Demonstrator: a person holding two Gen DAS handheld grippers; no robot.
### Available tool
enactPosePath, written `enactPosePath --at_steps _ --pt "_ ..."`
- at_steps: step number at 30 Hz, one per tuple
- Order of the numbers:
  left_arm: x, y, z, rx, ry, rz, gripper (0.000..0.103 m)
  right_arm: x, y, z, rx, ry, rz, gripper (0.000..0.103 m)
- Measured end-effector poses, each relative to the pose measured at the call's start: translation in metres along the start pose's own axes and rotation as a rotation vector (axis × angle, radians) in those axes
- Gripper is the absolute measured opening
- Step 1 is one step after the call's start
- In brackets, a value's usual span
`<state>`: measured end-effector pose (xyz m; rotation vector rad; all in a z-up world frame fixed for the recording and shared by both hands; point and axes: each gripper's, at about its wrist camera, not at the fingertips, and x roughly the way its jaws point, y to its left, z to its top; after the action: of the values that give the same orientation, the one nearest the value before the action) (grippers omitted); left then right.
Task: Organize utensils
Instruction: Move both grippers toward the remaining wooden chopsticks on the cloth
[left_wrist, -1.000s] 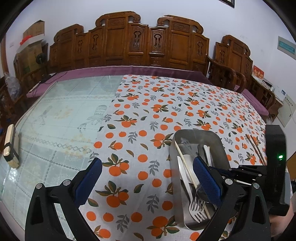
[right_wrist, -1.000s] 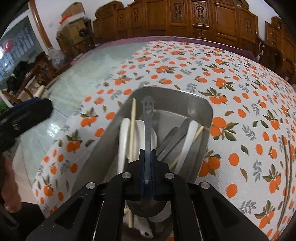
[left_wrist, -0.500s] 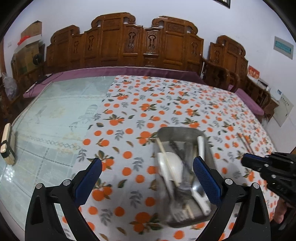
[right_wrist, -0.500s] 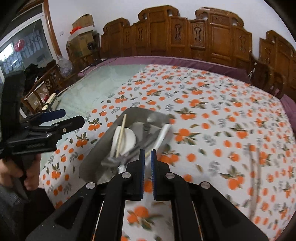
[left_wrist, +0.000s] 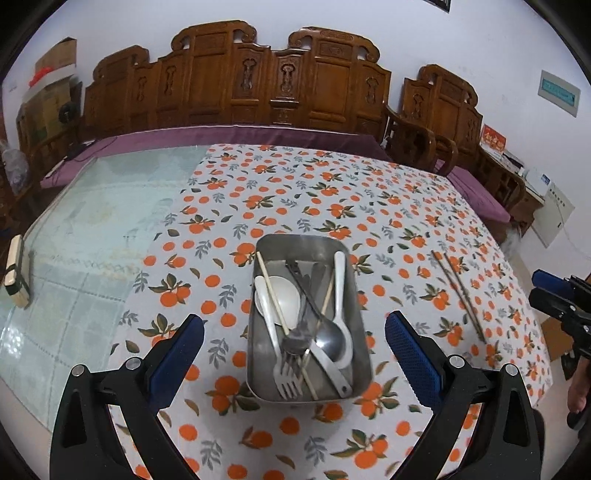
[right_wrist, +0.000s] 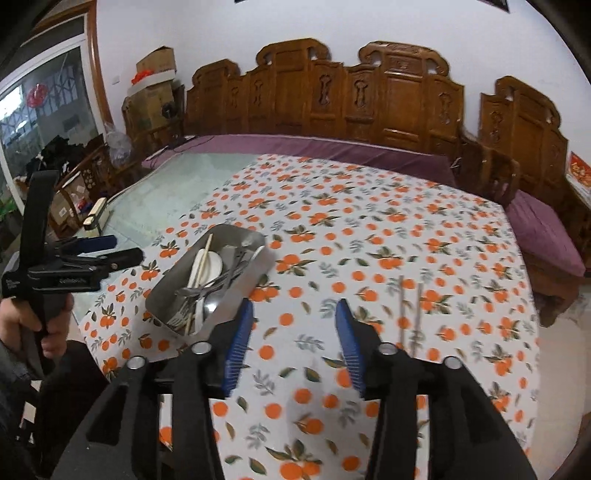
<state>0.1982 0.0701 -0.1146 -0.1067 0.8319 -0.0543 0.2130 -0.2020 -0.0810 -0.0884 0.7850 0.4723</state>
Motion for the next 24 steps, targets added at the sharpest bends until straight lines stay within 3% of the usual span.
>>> enactPosePath --at_steps 5,12,21,24 --pt "-0.018 -0.018 0.008 0.023 -0.007 -0.014 0.095 -0.022 -0.026 -0.007 0.030 0.001 -0.036 0.051" --pt "-0.017 -0.056 0.010 0.084 0.013 -0.044 0.095 -0.023 -0.065 -0.027 0.079 0.031 -0.082 0.051" --pt "0.031 -0.111 0.004 0.132 0.086 -0.097 0.095 0.026 -0.108 -0.048 0.130 0.123 -0.076 0.050" --pt "0.050 -0.130 0.007 0.160 0.103 -0.105 0.095 0.055 -0.118 -0.055 0.135 0.166 -0.069 0.040"
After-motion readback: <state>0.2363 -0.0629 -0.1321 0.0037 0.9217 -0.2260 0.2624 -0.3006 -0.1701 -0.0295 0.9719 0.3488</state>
